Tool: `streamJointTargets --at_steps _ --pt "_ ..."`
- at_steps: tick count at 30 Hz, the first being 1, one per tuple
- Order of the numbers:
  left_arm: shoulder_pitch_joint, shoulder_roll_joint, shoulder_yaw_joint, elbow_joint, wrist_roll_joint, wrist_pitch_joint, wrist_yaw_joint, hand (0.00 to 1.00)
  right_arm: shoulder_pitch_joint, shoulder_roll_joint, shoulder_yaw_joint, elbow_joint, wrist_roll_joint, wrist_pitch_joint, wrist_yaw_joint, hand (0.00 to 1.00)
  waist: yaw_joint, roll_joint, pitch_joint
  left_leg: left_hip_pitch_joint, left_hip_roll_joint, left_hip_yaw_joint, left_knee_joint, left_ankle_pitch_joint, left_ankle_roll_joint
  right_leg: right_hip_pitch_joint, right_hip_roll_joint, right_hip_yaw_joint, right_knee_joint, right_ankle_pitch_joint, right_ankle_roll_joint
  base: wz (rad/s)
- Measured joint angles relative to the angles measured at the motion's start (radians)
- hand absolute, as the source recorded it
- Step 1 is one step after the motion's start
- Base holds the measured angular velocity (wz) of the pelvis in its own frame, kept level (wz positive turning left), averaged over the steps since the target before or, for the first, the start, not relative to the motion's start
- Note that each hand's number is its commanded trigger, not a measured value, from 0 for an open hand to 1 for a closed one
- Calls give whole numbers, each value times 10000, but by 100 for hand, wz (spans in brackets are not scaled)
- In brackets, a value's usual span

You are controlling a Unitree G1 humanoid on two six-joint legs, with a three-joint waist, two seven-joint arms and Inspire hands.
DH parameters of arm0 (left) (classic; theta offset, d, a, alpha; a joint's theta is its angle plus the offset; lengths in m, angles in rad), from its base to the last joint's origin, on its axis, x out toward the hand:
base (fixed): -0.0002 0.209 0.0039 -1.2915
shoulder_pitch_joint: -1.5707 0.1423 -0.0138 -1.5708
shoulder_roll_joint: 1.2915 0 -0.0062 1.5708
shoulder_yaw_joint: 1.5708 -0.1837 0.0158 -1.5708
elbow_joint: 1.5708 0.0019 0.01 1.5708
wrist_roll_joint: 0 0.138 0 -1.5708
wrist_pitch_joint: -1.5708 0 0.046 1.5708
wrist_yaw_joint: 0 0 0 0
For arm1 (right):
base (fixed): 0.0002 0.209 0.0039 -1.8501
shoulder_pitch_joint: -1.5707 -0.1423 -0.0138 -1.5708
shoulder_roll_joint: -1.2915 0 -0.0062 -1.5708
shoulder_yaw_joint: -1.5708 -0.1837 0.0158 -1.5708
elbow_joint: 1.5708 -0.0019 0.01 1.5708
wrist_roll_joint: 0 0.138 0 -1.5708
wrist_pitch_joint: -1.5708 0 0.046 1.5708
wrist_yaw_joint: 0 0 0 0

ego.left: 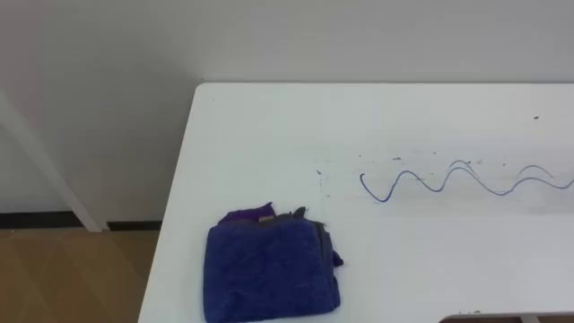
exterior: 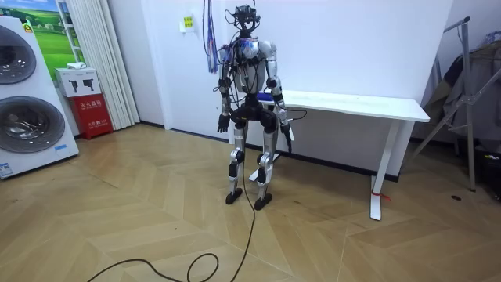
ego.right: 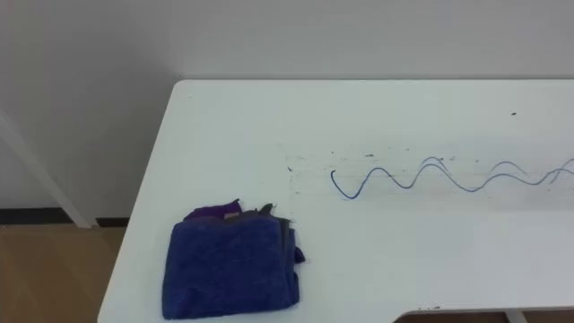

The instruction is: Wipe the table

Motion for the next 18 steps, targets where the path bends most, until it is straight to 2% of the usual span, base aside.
streamJointTargets --at_steps 14,18 --pt "-79 1 -67 70 -243 -2 -301 0 -137 -8 5 11 309 0 121 0 44 27 8 -20 2 18 -1 0 0 -59 4 0 -21 0 0 0" --pt "-111 -14 -96 309 -288 24 -330 0 -184 -3 -4 168 1681 -6 -135 0 22 86 4 -77 -1 27 0 0 0 -89 7 0 -3 0 0 0"
